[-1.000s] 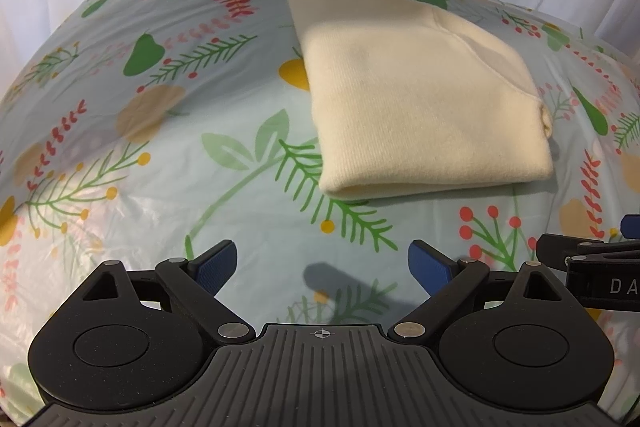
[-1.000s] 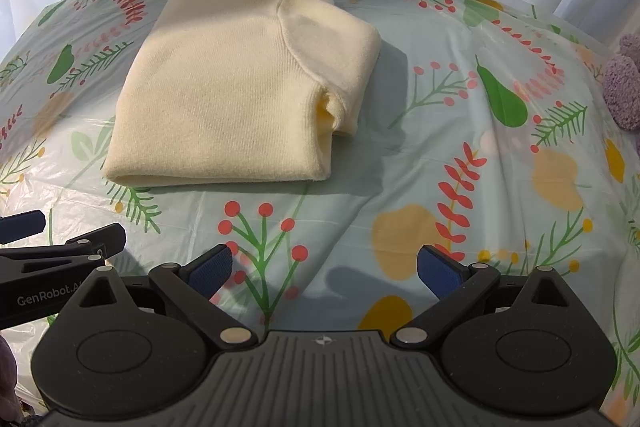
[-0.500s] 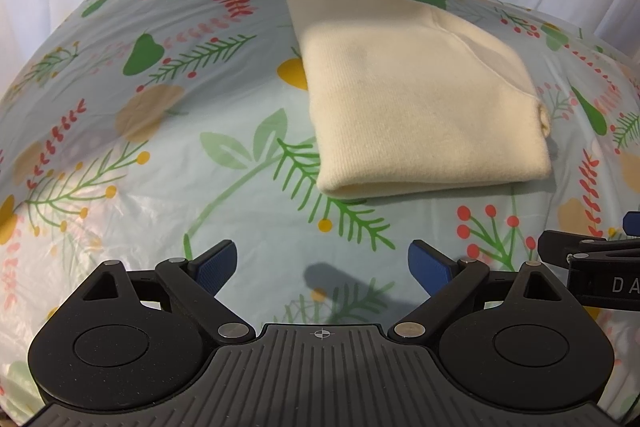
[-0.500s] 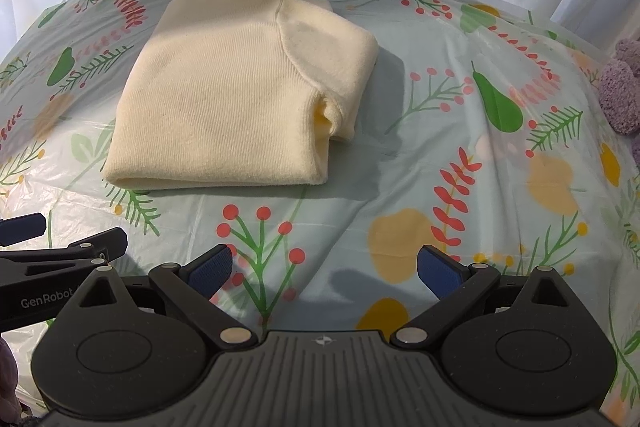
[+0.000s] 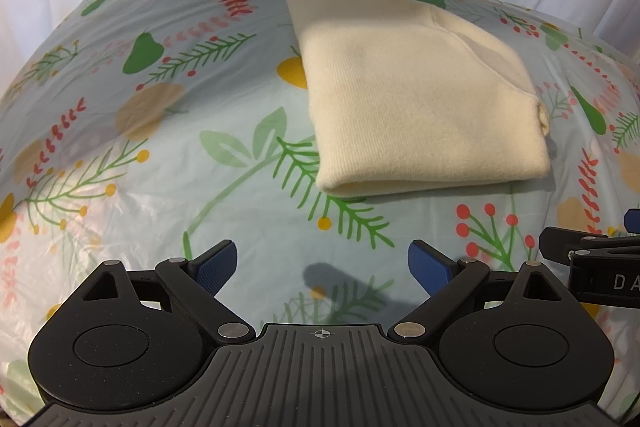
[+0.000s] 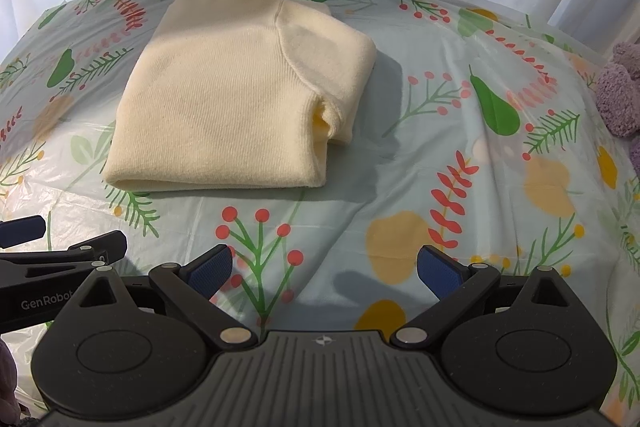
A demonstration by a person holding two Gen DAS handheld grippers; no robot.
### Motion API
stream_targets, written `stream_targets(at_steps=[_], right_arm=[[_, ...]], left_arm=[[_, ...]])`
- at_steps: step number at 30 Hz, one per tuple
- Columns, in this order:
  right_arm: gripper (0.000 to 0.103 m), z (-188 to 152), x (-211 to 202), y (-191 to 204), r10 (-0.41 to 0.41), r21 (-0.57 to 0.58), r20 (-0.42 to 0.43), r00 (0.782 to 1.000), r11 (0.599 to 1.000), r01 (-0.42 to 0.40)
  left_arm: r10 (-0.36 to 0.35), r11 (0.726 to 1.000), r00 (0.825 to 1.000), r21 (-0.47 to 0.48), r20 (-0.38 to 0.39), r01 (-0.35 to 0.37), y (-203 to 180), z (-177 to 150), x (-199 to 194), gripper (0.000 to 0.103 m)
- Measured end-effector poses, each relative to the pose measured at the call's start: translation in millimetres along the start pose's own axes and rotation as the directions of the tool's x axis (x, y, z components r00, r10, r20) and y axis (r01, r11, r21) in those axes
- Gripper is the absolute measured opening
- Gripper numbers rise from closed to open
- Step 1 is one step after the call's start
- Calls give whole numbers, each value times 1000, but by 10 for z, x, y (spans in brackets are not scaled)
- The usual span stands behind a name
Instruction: Fold small clothes
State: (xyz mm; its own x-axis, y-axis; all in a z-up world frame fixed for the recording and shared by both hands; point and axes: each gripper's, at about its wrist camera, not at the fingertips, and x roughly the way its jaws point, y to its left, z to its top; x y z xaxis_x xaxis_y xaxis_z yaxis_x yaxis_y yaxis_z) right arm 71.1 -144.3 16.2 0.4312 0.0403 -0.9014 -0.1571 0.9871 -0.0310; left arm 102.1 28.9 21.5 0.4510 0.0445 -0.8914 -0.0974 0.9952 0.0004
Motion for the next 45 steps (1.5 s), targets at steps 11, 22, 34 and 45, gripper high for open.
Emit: stream_targets(at_steps=[11,22,34,45], right_arm=[[99,6,-3,3,-3,-1,4,1000,1000,3],[99,17,-3,-4,-6,-5,5,1000,1000,6],[99,21,1,5,-9,-4,6,1000,1000,9],[99,23,8,25,-16,-10,5,1000,1000,16]], left_arm=[[-9,1000,1000,3,10,9,-15,-5,-25,96],[-6,1000,1000,12,2,6,-12,-2,2,96],[-9,1000,1000,12,-10,9,-6,5,24,96],[-10,1000,1000,16,-19,11,-22,3,45,96]])
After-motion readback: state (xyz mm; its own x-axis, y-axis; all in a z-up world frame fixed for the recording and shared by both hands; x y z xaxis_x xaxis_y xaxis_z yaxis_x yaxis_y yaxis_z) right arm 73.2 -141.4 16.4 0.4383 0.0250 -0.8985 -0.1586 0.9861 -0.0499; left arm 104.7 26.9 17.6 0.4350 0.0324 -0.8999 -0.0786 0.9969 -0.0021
